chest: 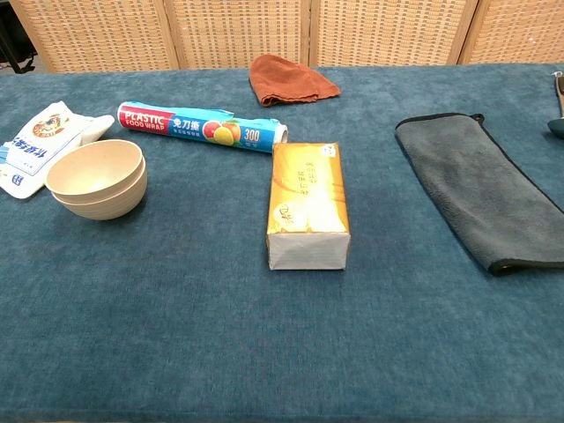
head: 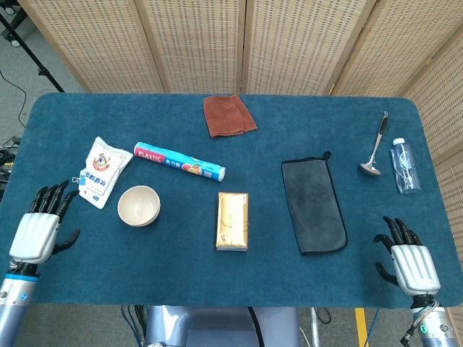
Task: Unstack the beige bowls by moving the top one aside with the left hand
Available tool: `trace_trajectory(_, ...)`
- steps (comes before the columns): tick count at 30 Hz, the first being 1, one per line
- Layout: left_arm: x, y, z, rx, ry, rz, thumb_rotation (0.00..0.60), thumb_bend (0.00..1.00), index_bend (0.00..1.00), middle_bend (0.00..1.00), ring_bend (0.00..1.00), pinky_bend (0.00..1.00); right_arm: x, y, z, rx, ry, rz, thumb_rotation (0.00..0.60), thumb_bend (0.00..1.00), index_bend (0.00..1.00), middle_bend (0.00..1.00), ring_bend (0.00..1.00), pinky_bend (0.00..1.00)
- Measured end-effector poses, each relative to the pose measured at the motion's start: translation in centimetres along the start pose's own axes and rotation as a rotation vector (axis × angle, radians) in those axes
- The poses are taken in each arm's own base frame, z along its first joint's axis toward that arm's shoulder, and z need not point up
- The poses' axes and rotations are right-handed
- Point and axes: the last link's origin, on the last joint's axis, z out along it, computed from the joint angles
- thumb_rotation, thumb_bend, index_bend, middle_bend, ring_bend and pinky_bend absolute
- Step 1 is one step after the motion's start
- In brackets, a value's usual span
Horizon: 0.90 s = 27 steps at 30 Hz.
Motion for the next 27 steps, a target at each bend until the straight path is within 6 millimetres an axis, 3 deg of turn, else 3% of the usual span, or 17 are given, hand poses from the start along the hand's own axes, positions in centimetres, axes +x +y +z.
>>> trace_trajectory(9, -2.1, 2.4, 2.3, -0.031, -0.052, -0.035, 0.6, 0.3, 0.19, 0.0, 0.0, 0.0, 0.2, 0.1, 0.0, -0.003, 0.006, 0.006, 0.6, 0.31, 0.34, 0.07, 0.02, 0.17)
trace_trajectory(27, -4.5, 5.4, 4.4, -0.046, -0.131, -0.083, 0.6, 0.3, 0.2, 0.0, 0.0, 0.0, 0.3, 0.2, 0.0, -0.004, 0.008, 0.007, 0.6, 0.31, 0.34, 0.06, 0.02, 0.17)
